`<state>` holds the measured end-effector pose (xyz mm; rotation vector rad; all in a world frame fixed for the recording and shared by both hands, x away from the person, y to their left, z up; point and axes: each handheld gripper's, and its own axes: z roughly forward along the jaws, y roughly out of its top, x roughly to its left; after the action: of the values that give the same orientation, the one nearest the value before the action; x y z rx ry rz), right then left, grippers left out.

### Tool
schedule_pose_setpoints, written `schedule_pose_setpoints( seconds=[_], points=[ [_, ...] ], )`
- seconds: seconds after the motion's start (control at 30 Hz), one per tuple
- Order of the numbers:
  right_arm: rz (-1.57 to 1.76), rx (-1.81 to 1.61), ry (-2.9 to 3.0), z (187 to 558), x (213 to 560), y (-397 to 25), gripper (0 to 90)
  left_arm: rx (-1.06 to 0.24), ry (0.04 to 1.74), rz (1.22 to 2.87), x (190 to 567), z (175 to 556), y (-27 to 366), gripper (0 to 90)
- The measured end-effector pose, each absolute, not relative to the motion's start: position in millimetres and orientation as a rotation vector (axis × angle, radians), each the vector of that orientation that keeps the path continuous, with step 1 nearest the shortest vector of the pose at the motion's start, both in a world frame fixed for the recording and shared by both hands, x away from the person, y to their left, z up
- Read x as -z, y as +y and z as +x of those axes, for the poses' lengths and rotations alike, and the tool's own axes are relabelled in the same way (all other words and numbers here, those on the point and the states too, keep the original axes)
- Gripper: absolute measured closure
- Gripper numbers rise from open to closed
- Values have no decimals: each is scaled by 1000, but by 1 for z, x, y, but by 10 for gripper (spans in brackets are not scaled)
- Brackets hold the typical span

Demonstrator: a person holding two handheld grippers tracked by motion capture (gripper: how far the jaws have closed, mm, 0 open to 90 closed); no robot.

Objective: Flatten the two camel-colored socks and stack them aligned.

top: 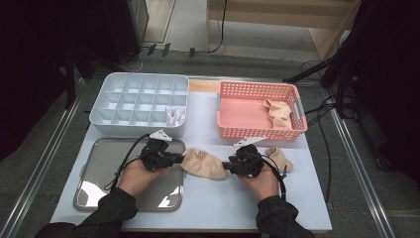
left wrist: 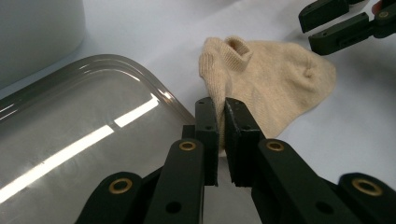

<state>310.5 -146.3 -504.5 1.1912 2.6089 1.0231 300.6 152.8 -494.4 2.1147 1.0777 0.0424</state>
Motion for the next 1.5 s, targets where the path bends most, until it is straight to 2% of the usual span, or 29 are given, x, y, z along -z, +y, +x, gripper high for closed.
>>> schedule_pose_setpoints(
  seconds=[0.2,0.3,0.47,0.53,0.93,1.5],
  points=[
    [1147,-958,2619,305,511,-134,636,-40,1069,2117,495,301,152,857],
    [1113,-915,2593,301,512,-129,692,-37,1067,2117,494,302,152,857],
    [1118,-920,2597,299,512,-126,845,-33,1055,2124,495,303,150,857],
    [1162,-934,2612,300,511,-127,868,-28,1055,2126,495,303,150,857],
    [1277,-998,2588,290,498,-168,875,18,998,2132,495,290,132,857],
    [1412,-920,2516,275,503,-211,876,93,927,2205,511,276,102,855]
  ],
)
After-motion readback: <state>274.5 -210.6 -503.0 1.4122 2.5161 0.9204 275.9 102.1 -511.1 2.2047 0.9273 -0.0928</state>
